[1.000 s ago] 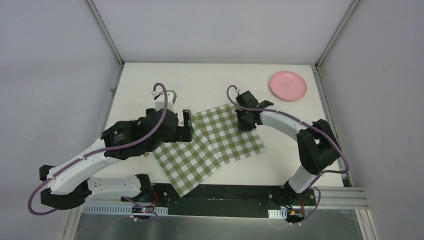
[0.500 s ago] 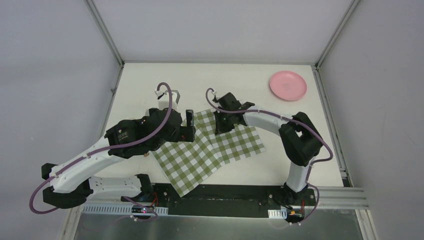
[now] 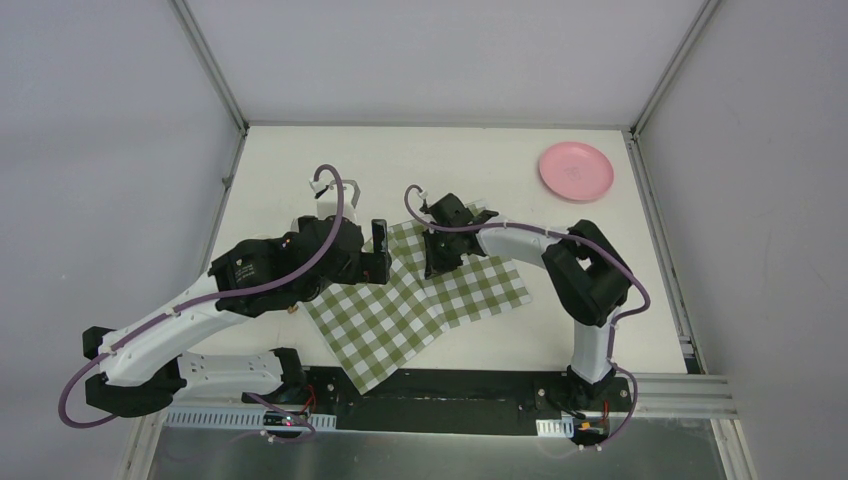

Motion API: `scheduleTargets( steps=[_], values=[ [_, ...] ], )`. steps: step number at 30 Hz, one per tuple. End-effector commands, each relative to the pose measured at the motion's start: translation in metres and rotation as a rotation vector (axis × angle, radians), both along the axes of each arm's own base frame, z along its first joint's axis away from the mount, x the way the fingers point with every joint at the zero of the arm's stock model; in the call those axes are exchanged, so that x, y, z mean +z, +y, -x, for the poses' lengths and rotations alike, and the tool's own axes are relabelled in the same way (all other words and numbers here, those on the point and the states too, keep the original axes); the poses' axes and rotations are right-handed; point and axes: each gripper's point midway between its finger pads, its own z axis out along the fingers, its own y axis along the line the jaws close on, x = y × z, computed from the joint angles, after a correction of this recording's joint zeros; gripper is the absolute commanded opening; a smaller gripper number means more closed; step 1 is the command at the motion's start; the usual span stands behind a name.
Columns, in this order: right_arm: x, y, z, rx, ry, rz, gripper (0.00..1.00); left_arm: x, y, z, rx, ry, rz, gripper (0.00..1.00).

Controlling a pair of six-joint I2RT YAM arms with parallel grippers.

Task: Set the dinner table for one person
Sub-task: Flatten out the napkin at the center of the board.

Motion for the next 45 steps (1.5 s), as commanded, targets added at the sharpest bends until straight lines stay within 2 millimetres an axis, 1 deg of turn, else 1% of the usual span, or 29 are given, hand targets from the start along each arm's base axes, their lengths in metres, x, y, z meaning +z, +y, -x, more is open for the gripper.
scheduleTargets(
  steps=[1,6,9,14,19,29,35,39,45],
  values=[
    [-0.013,-0.023,-0.006,-0.046,-0.043,0.129,0.00,0.014,0.000,-0.001,0.000,-0.025,0.047,0.99],
    [-0.018,-0.047,-0.014,-0.087,-0.093,0.245,0.00,0.013,0.001,0.000,0.001,-0.022,0.051,0.99],
    [-0.019,-0.055,-0.016,-0.099,-0.108,0.282,0.00,0.013,0.001,0.000,0.001,-0.021,0.054,0.99],
    [-0.023,-0.065,-0.018,-0.121,-0.103,0.304,0.00,0.012,0.002,0.001,0.001,-0.020,0.055,0.99],
    [-0.029,-0.084,-0.023,-0.170,-0.088,0.330,0.00,0.013,0.002,0.001,0.001,-0.020,0.058,0.99],
    [-0.026,-0.117,-0.032,-0.248,-0.082,0.343,0.00,0.011,0.002,0.001,0.000,-0.017,0.056,0.99],
    [-0.027,-0.134,-0.034,-0.296,-0.072,0.354,0.00,0.010,0.003,0.001,0.004,-0.017,0.056,0.99],
    [-0.025,-0.141,-0.036,-0.327,-0.073,0.349,0.00,0.004,0.004,-0.001,0.016,-0.016,0.036,0.99],
    [-0.020,-0.152,-0.041,-0.373,-0.078,0.345,0.00,-0.020,0.006,-0.011,0.075,-0.011,-0.049,0.99]
  ],
)
